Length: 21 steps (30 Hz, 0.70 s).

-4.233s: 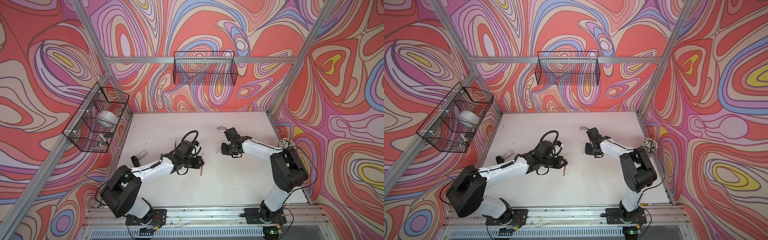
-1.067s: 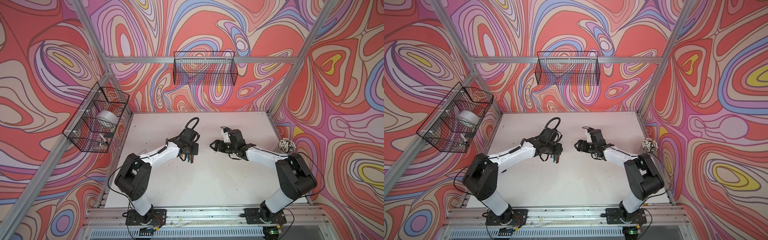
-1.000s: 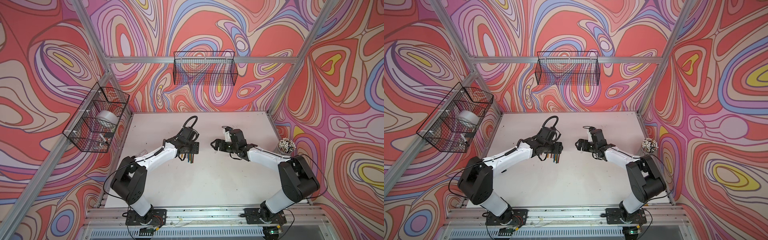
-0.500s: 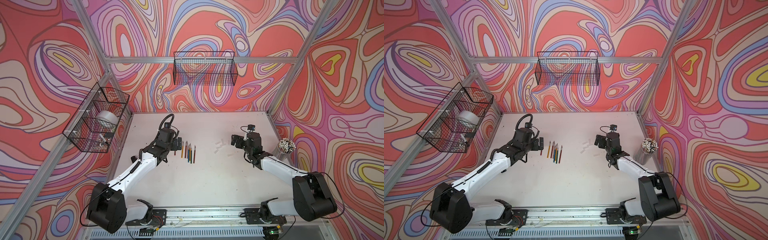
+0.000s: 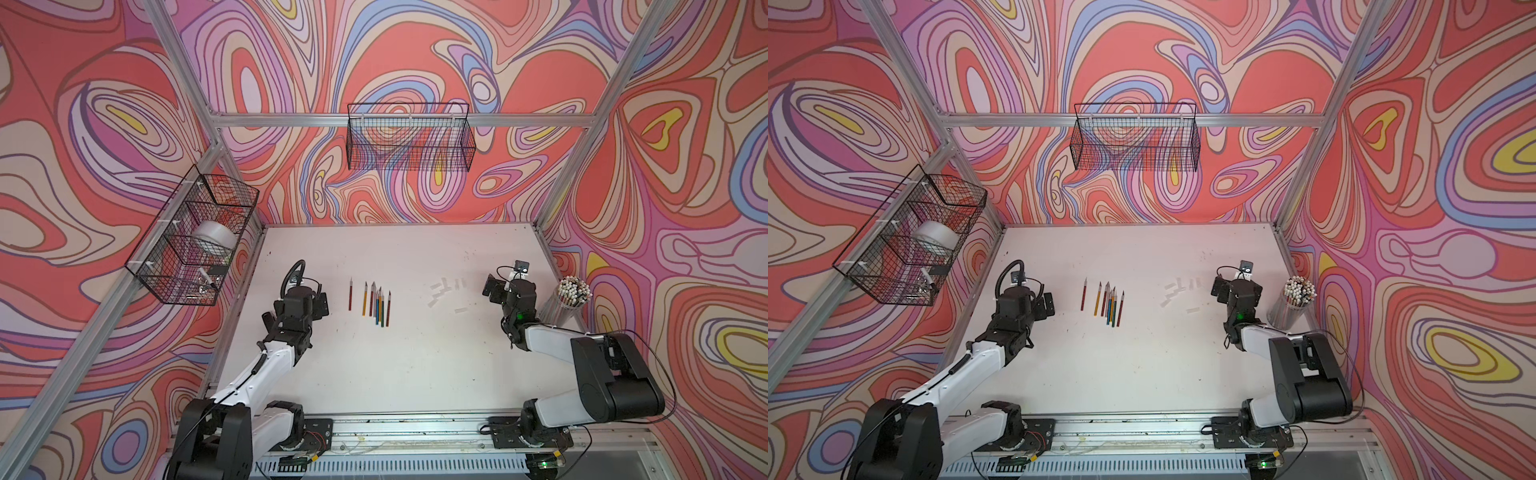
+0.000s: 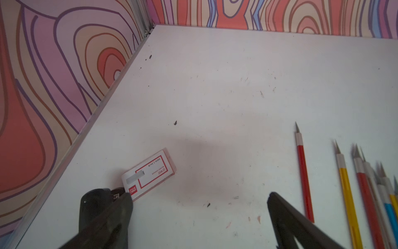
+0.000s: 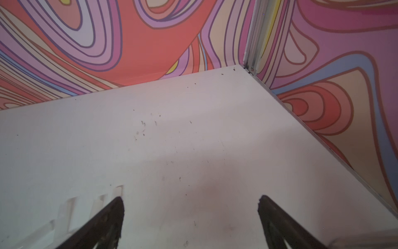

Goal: Remove protective caps from carving knives
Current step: Place the carving knife at the center of the board, then reset both arms

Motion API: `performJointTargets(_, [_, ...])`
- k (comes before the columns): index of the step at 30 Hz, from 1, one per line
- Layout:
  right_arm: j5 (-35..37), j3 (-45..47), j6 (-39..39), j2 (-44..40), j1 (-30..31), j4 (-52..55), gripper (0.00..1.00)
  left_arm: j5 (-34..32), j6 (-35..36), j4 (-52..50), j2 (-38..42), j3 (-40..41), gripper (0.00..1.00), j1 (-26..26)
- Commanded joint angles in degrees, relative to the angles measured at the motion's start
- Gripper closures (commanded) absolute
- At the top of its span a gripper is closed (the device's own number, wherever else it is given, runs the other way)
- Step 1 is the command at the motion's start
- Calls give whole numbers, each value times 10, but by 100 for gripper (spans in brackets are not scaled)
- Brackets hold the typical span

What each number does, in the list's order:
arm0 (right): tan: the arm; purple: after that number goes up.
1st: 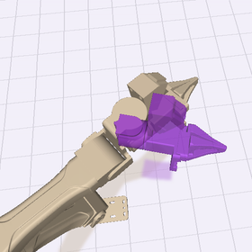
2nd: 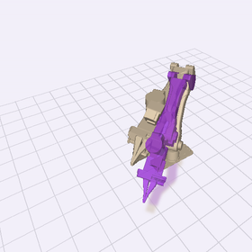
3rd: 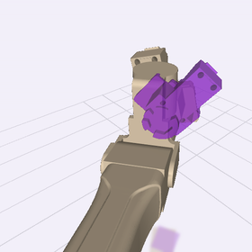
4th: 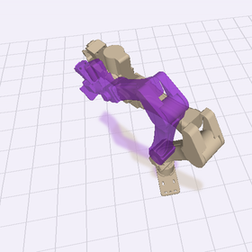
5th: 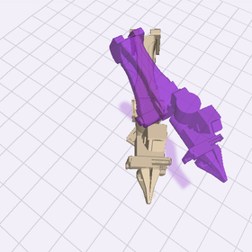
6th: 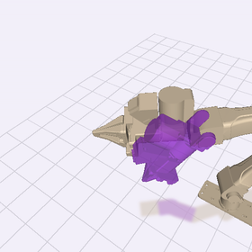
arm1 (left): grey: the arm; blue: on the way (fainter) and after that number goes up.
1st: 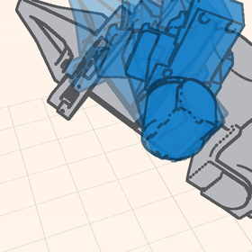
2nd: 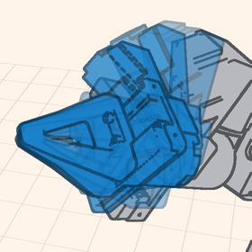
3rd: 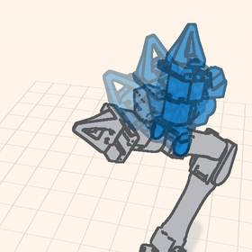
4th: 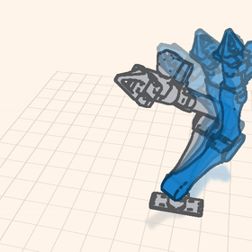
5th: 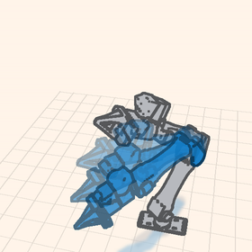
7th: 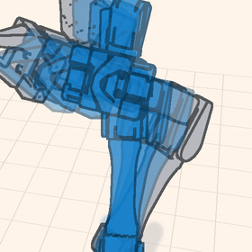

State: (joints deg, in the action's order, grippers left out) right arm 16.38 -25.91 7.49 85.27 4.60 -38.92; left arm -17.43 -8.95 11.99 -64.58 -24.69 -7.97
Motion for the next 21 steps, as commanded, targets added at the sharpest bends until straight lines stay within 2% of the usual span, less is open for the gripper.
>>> performJointTargets(1, [-14,24,-38,13,-2,-100,2,21,48,145,-23,35,0,8])
performJointTargets(5, [-4,65,-60,54,-4,-232,2,34,72,266,-78,64,0,10])
performJointTargets(8, [-22,76,-74,148,-7,-359,1,67,89,320,-106,66,0,17])
performJointTargets(10, [-40,63,-59,119,-11,-278,2,71,104,342,-131,58,0,22])
performJointTargets(12, [-40,42,-54,133,-22,-267,2,102,100,367,-157,56,0,41])
performJointTargets(14, [-21,-3,-46,131,-23,-175,2,125,88,428,-201,65,0,60])
performJointTargets(16, [-5,3,-41,127,-22,-182,2,146,81,463,-242,63,0,74])
performJointTargets(18, [-3,1,-42,129,-22,-181,2,155,73,383,-225,39,0,80])
performJointTargets(21, [-2,1,-42,130,-22,-182,2,155,72,389,-238,32,0,81])
